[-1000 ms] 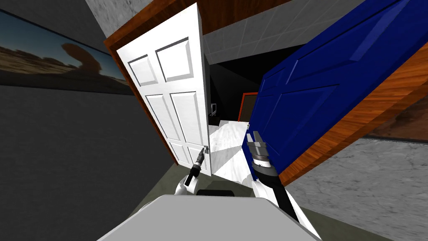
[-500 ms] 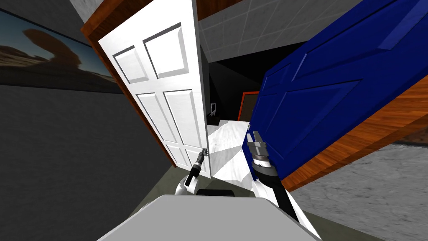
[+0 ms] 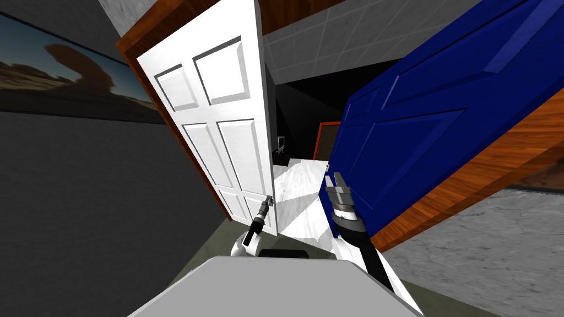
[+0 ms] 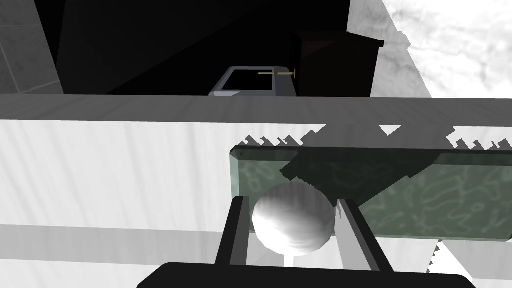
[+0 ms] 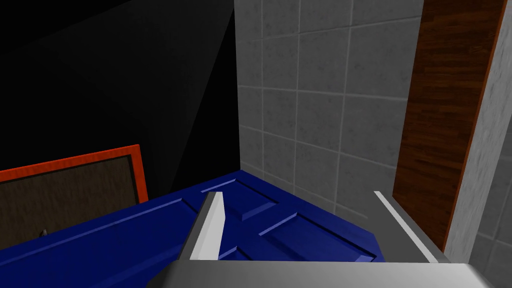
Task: Push the door open
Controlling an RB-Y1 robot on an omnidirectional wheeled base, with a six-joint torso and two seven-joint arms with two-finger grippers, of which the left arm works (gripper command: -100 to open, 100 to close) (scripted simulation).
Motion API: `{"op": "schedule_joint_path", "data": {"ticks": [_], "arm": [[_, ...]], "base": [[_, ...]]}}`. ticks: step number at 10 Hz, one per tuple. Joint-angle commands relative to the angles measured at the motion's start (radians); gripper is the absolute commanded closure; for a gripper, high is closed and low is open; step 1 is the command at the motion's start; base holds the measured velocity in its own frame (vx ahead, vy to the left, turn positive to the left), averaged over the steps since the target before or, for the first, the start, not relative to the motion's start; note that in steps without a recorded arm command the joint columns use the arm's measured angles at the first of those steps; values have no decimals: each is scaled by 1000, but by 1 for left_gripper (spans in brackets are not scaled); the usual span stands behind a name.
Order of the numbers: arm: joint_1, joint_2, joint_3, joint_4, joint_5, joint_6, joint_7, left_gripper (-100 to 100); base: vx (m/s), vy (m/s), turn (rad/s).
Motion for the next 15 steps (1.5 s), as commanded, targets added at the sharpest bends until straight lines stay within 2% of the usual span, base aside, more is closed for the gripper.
{"op": "schedule_joint_path", "data": {"ticks": [1,3,4,12,13,15], "arm": [[-6,8,13,3,5,-5,-3,100],[-7,15,33,5,13,-5,-10,100],[-7,15,33,5,13,-5,-10,100],[-12,33,129,19,50,-6,-43,100],[-12,33,129,19,50,-6,-43,100],[-13,35,161,23,63,-6,-55,100]], "base": [[137,-73,37],[163,-83,28],[143,-71,32],[191,-85,43],[124,-54,57],[157,-89,99]]}}
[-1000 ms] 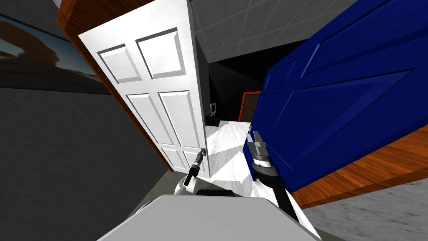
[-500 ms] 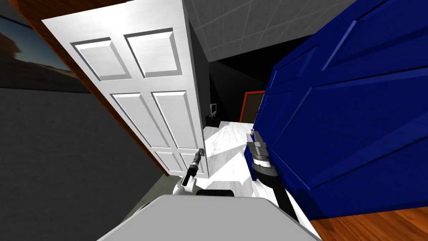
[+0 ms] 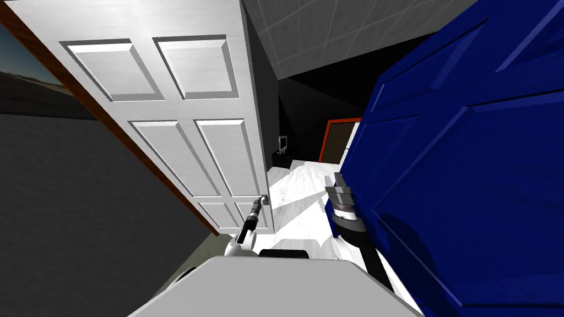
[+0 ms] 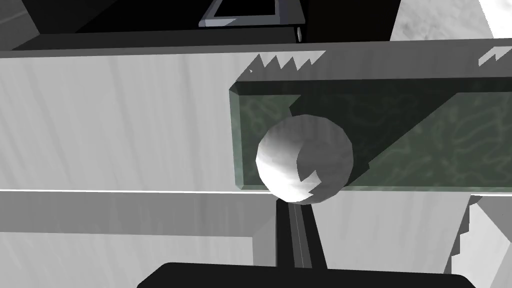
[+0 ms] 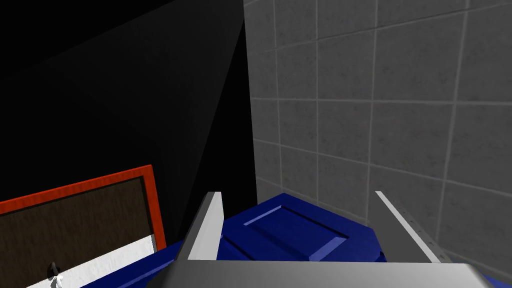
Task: Push the door open
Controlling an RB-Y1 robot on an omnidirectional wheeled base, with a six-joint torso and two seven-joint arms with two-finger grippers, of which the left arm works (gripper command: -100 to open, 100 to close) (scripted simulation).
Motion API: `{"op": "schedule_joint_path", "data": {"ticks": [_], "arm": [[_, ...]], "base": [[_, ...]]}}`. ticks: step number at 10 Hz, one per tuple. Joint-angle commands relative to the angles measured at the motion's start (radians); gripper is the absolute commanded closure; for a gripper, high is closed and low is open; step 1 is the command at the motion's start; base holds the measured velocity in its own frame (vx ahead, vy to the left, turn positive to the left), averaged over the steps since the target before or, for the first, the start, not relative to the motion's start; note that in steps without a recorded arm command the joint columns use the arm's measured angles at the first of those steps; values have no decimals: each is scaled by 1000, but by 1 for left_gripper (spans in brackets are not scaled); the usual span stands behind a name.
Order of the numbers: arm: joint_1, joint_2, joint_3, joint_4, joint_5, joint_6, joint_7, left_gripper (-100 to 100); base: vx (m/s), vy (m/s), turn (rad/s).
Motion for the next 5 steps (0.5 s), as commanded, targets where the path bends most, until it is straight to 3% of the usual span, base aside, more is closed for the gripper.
{"op": "schedule_joint_path", "data": {"ticks": [1,5], "arm": [[0,-2,-1,-2,0,3,0,-100],[-1,-9,-3,-7,-1,9,0,-100]], "base": [[-53,-100,61],[-199,-29,24]]}}
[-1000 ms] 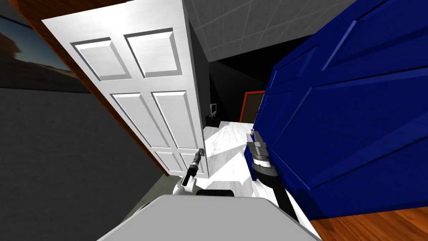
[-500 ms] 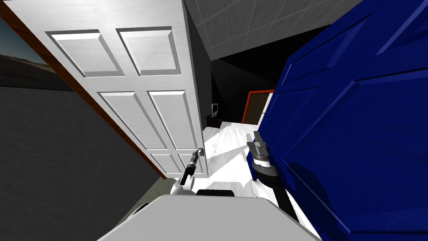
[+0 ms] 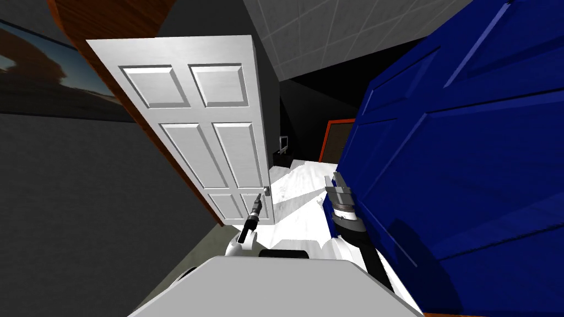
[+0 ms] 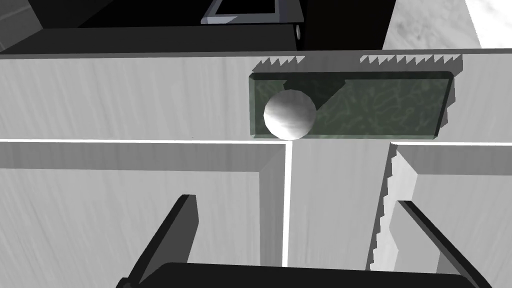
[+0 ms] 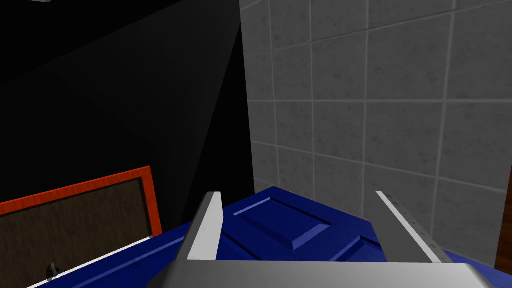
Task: Push the door open
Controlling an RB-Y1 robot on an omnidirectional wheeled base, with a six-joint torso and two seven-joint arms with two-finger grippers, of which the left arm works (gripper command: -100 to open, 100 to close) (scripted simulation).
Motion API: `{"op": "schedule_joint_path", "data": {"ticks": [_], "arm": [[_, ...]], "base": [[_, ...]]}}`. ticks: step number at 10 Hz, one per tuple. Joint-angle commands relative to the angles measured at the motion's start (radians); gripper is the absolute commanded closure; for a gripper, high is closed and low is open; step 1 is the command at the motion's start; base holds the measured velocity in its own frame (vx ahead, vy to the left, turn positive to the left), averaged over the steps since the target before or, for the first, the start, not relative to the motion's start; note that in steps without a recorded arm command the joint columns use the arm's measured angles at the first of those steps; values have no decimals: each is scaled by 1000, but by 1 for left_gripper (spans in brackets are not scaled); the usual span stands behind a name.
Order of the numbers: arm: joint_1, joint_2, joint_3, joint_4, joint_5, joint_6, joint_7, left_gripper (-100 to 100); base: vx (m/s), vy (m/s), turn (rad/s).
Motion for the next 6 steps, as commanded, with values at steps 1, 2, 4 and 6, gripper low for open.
{"op": "schedule_joint_path", "data": {"ticks": [1,2,4,6], "arm": [[-1,-6,-2,-1,0,3,1,-100],[-1,-9,-2,-2,0,5,1,-100],[0,-4,0,2,2,-2,0,-100],[1,-2,2,4,4,-7,-1,-100]], "base": [[-273,-41,55],[-263,-56,38],[-9,-9,-13],[198,-4,-27]]}}
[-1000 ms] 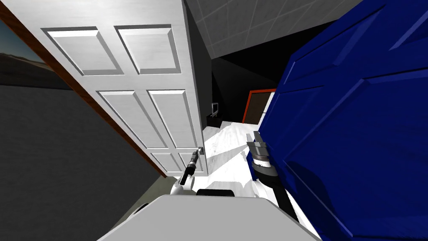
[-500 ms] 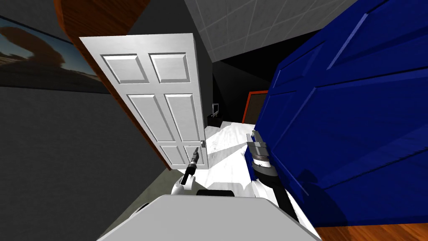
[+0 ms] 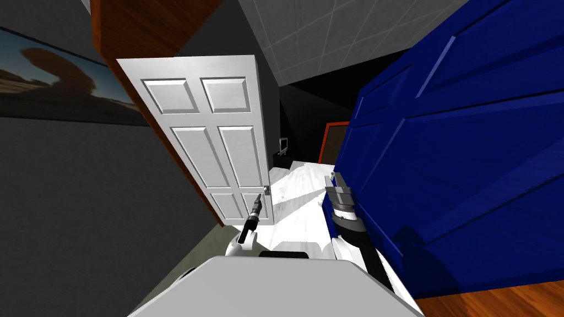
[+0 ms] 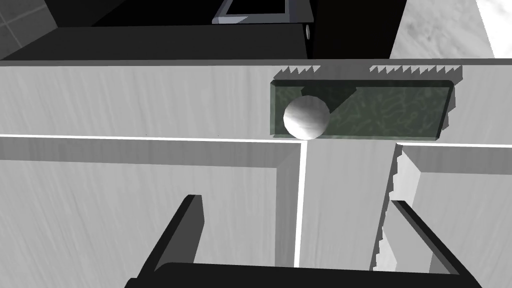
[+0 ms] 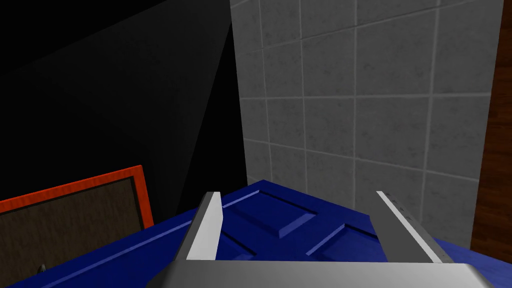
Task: Push the door open
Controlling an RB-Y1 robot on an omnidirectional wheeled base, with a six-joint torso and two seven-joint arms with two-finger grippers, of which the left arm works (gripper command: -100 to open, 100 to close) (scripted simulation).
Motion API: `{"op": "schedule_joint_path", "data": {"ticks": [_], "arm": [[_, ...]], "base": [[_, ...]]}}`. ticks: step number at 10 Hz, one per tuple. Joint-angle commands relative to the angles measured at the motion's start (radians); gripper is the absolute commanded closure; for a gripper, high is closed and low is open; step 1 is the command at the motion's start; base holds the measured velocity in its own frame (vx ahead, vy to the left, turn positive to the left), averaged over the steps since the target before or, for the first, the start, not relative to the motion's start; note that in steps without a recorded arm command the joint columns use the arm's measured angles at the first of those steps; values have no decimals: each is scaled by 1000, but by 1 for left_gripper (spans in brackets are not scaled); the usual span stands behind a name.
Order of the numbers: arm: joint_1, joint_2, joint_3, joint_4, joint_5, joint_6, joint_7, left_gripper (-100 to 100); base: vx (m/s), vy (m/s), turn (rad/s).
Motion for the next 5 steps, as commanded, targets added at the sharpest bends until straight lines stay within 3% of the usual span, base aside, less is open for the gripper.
{"op": "schedule_joint_path", "data": {"ticks": [1,5], "arm": [[-1,1,2,6,2,-7,-1,-100],[3,-1,8,10,8,-21,-5,-100]], "base": [[212,-5,-21],[214,-20,-31]]}}
